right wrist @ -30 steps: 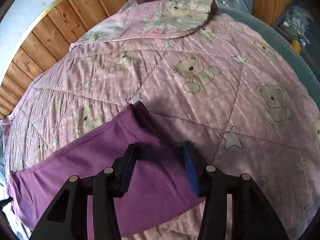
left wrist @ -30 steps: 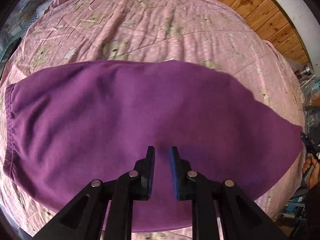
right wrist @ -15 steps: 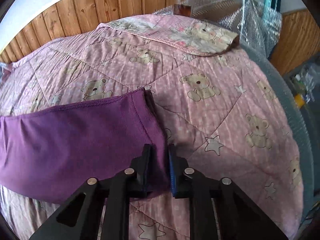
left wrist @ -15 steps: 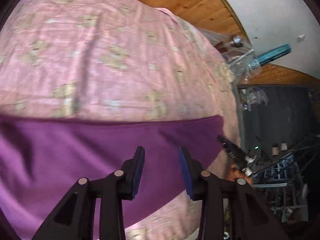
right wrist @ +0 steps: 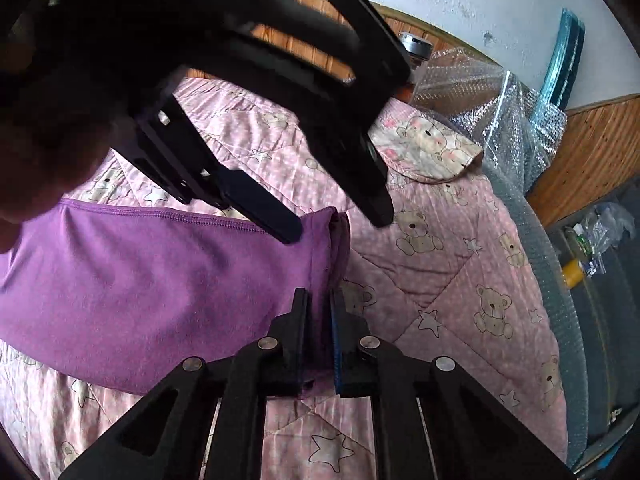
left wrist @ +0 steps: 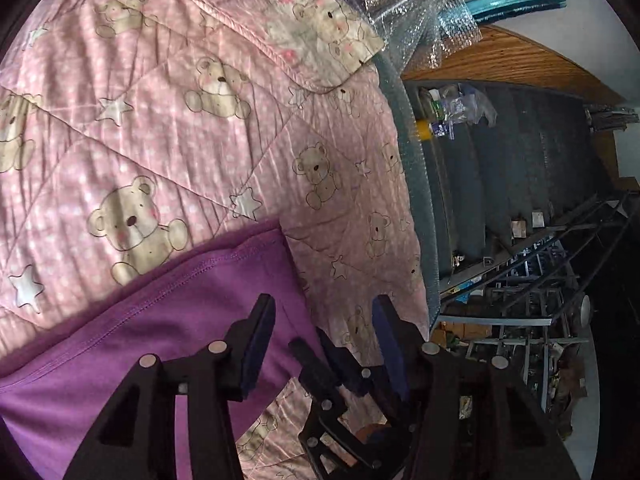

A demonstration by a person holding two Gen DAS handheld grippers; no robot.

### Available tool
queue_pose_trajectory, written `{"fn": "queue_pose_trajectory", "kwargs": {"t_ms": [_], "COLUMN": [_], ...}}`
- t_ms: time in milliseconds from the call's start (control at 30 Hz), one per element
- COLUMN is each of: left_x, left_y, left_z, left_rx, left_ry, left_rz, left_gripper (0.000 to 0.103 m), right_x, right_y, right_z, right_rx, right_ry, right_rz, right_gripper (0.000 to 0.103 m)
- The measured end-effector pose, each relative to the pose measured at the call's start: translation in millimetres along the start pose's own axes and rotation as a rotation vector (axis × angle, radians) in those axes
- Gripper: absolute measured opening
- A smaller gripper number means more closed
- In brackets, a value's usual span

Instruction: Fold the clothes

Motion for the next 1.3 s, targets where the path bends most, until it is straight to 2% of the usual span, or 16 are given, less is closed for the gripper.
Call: {"fn": "queue_pose_trajectory", "kwargs": {"t_ms": [167, 200, 233, 300, 333, 400, 500, 567, 667, 800, 833, 967, 1067, 1133, 1200, 1300], "left_x": [-7, -6, -4, 4, 13, 39, 91, 117, 134, 145, 149, 168, 185, 193, 191, 184], "left_y": [-24, -24, -22, -10, 1, 33, 82, 95, 95, 90, 91, 96, 113, 119, 113, 110], "left_z": [4, 6, 7, 9, 12, 22, 65, 101, 132, 150, 156, 169, 162, 166, 177, 183], "left_rx": [-0.175, -0.179, -0.192, -0.179, -0.159, -0.102, -0.055, -0.048, -0.057, -0.095, -0.115, -0.098, -0.128, -0.085, -0.112, -0.11], "left_ry": [0.001, -0.001, -0.006, -0.026, -0.032, -0.03, 0.018, 0.098, 0.138, 0.159, 0.17, 0.2, 0.204, 0.217, 0.253, 0.272], "left_rz": [0.084, 0.08, 0.07, 0.034, 0.01, -0.045, -0.108, -0.123, -0.148, -0.147, -0.153, -0.202, -0.291, -0.347, -0.341, -0.361], "left_gripper": [0.053, 0.044, 0.021, 0.011, 0.009, 0.009, 0.009, 0.009, 0.009, 0.009, 0.01, 0.02, 0.031, 0.042, 0.042, 0.042], "right_x": [-1, -1, -2, -2, -3, -2, -4, -11, -19, -8, -4, -20, -43, -63, -68, -72], "right_y": [11, 14, 18, 30, 42, 72, 105, 102, 66, 17, 21, 42, 63, 51, 20, 14], "right_z": [18, 21, 23, 24, 23, 16, 5, 8, 31, 76, 81, 81, 80, 84, 97, 97], "right_rx": [-0.004, -0.011, -0.025, -0.078, -0.119, -0.246, -0.473, -0.555, -0.565, -0.486, -0.461, -0.416, -0.397, -0.387, -0.373, -0.37], "right_ry": [0.081, 0.086, 0.089, 0.094, 0.099, 0.07, -0.006, -0.052, -0.077, 0.022, 0.058, 0.12, 0.118, 0.115, 0.105, 0.094], "right_rz": [-0.049, -0.053, -0.054, -0.057, -0.065, -0.079, -0.082, -0.055, 0.044, 0.217, 0.167, 0.208, 0.142, 0.148, 0.225, 0.225], "right_gripper": [0.008, 0.008, 0.008, 0.017, 0.022, 0.047, 0.049, 0.048, 0.028, 0.023, 0.024, 0.025, 0.026, 0.027, 0.027, 0.03]}}
Point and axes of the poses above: each gripper's, at about its wrist camera, not at the fingertips, and y roughly against the way its jaws point, z to its left, x to its underside, the point moved 1 cm from there along -y, roughly the way its jaws point, and after that the axes turned 14 degrees about z, right-handed, at the moved point
